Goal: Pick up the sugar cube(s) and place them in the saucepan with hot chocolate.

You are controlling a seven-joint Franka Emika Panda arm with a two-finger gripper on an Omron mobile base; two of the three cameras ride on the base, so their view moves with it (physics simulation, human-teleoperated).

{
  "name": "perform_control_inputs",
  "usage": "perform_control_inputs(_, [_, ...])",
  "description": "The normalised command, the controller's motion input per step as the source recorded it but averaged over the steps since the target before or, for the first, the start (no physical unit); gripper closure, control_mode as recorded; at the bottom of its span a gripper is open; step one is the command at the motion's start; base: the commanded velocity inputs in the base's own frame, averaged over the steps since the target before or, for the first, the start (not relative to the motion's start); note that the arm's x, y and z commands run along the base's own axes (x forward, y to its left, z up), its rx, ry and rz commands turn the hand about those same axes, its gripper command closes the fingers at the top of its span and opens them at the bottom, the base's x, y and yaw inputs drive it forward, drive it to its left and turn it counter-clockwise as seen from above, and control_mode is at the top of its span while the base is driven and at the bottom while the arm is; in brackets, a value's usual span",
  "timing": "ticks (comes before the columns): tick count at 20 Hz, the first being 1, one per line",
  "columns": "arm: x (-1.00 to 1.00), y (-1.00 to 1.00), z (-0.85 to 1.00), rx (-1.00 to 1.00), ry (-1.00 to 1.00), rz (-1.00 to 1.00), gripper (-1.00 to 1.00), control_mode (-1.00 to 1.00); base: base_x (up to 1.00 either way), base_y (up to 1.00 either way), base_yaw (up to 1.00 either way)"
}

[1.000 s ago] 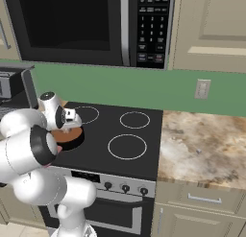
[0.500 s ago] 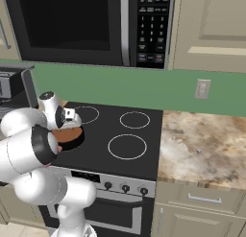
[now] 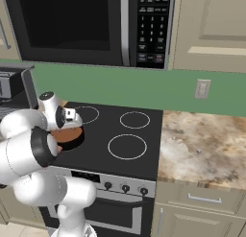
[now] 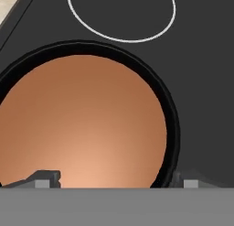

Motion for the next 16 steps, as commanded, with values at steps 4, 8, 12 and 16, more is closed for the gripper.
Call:
perform_control_inputs(4, [-0.31,-0.84,0.08,-0.02,-0.11,-0.16,-1.00,-1.00,0.00,0.00,0.00])
perform_control_inputs(8, [-0.20,-0.98,0.23,0.00,-0.09,-0.22,-1.00,-1.00,0.00,0.00,0.00])
perform_control_inputs(12, [-0.17,-1.00,0.24,0.00,-0.13,-0.23,-1.00,-1.00,0.00,0.00,0.00])
perform_control_inputs(16, [-0.02,-1.00,0.24,0.00,-0.06,-0.24,-1.00,-1.00,0.00,0.00,0.00])
